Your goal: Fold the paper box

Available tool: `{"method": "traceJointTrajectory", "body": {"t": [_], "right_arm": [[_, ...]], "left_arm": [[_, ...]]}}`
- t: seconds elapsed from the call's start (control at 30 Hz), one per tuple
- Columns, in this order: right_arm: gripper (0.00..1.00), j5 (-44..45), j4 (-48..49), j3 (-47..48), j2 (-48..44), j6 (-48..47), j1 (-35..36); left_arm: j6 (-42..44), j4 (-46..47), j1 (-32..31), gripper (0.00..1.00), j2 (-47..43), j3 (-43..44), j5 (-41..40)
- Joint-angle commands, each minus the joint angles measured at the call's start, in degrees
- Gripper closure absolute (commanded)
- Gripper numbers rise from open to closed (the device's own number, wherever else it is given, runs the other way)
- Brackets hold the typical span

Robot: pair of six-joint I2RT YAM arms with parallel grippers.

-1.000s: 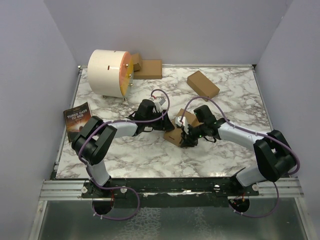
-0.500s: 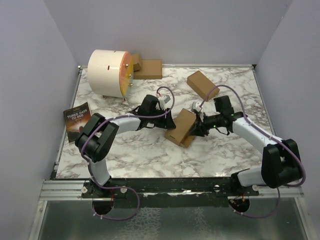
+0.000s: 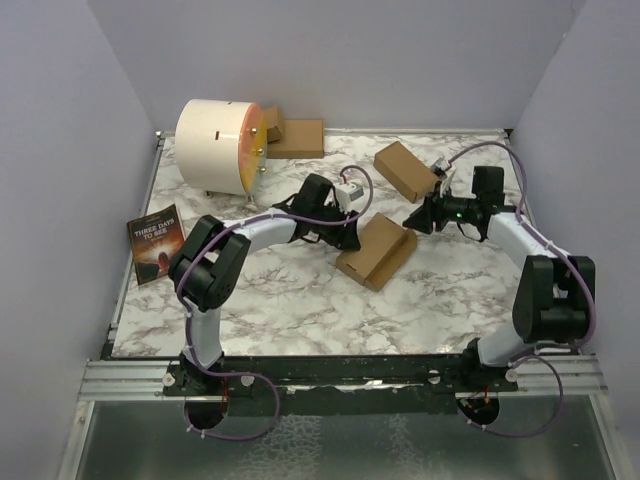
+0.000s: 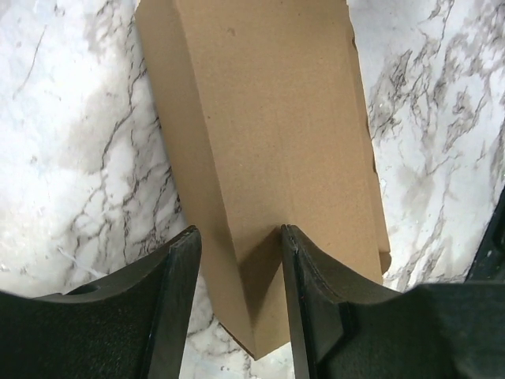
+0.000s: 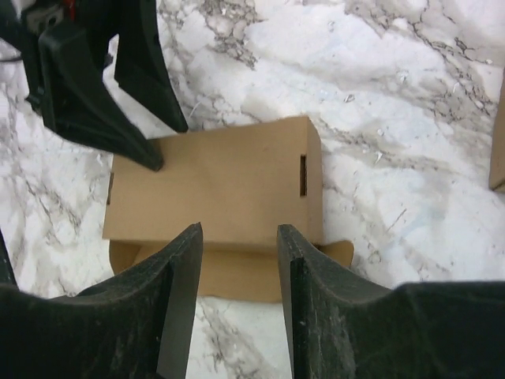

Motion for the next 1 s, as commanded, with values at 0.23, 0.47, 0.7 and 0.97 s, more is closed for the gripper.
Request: {"method": "traceJointTrajectory", "body": {"t": [0.23,0.47,0.7,0.97], "right_arm": [[0.55,-2.5,3.25,9.44,15.19,8.31,-0.19],[0.56,-2.61,3.23,12.06,19.88,9.42,-0.18],[0.63,-3.35,2.42,11.36,20.65,10.14,-0.17],[0.71,-4.0,-0.46,8.86,18.86,8.81,-0.17]], "left_arm": [[-2.96,7.76,0.44,0.34,-14.67,-2.23,-21.93],[-6.81,8.21,0.83,0.34,-25.92,-14.75,-20.59],[-22.63,12.76,1.01,0.71,-32.81,-30.0,-18.86],[-29.08,20.41,0.03,0.8,-26.19,-34.02,-14.32]]}}
